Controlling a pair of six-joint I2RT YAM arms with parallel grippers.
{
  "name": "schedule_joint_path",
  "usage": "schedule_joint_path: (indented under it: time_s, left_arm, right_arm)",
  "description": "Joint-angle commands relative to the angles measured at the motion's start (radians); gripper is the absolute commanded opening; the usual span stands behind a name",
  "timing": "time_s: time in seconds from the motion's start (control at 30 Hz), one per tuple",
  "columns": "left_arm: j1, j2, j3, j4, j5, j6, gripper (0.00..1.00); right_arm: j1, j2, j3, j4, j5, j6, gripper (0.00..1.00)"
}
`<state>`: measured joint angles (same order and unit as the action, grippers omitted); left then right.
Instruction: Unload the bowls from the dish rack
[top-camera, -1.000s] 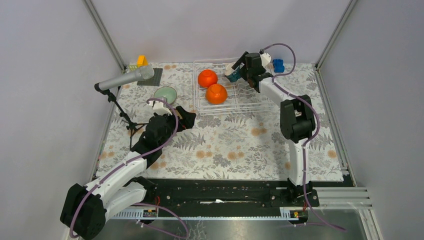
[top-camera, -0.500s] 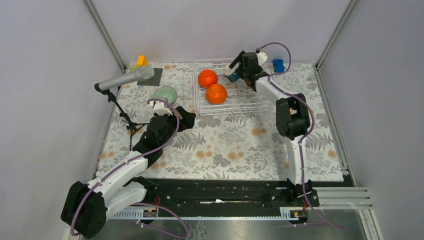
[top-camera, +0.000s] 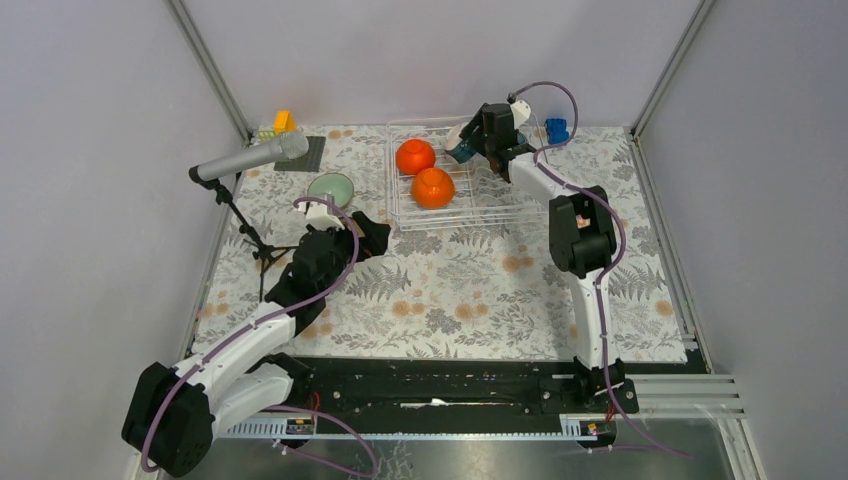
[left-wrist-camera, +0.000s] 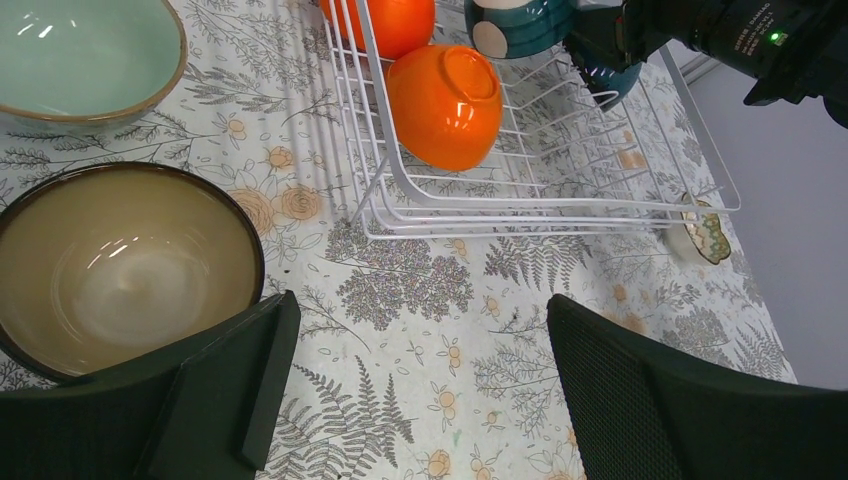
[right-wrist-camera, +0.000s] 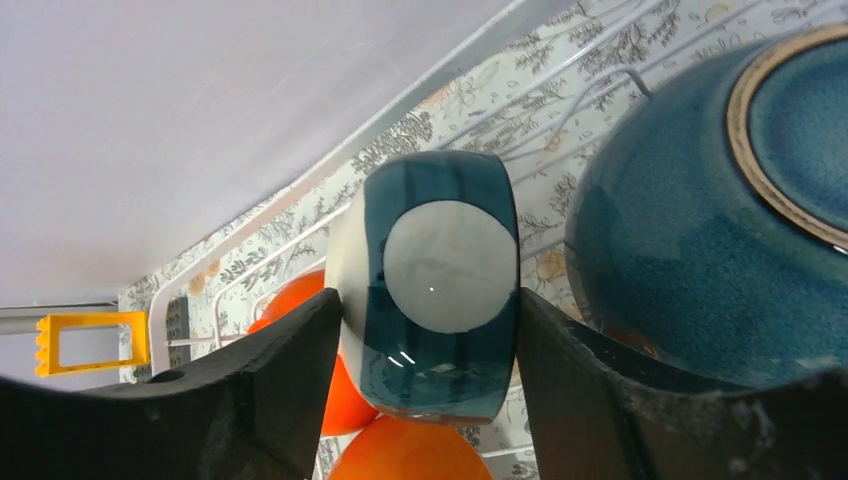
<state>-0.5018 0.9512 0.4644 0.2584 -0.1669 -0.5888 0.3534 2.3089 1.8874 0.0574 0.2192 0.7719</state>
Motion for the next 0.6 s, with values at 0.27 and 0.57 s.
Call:
schedule_joint_path:
  time_s: [0.27, 0.57]
  left_arm:
    - [-0.001, -0.035, -0.013, 0.058, -0.031, 0.02, 0.99]
    - [-0.001, -0.047, -0.022, 0.05, -0.034, 0.019, 0.99]
  right_arm:
    - [0.02, -0.096, -0.041, 0.133, -0.04, -0.089, 0.47]
    - [0.028, -0.129, -0.061, 0.17, -0.128, -0.146, 0.51]
